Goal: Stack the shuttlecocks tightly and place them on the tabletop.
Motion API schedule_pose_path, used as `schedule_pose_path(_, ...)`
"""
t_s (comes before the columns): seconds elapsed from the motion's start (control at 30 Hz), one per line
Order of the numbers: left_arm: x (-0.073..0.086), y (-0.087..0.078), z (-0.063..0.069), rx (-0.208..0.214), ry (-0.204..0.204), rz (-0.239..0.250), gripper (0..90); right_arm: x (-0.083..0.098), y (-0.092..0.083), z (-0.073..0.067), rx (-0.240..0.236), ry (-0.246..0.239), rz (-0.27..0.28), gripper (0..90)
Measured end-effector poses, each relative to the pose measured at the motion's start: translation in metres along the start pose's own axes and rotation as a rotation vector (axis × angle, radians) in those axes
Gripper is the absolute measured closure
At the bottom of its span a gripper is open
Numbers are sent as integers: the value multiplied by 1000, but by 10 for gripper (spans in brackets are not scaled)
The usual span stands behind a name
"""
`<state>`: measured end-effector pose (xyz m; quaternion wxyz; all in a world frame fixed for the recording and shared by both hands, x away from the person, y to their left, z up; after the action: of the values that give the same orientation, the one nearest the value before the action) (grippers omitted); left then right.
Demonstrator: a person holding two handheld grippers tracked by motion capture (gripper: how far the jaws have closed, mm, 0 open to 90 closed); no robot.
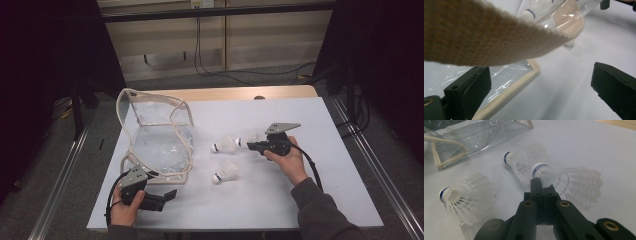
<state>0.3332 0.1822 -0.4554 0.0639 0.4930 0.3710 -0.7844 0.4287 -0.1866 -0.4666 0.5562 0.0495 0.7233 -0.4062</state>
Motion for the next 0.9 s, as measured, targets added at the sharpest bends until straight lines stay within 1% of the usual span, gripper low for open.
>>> schedule_pose_path(0.57, 0, 0, 0, 1, 0, 0, 30, -3, 2, 0, -3, 4, 7, 900)
schedule_pose_path(0.9, 0, 0, 0, 2, 0, 2, 30, -3, 5, 1, -7, -1, 3, 900)
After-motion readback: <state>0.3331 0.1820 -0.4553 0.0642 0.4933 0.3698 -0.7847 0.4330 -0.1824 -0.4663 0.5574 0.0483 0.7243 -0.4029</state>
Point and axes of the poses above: each handheld gripper's, and its own axes: y roughly forward along the jaws, x roughly out of its underside, z roughly to its right, the point moved 5 cm from there along y, roughly forward along the jaws, and after that the axes turned 7 degrees about -y, right-handed, at the moved point
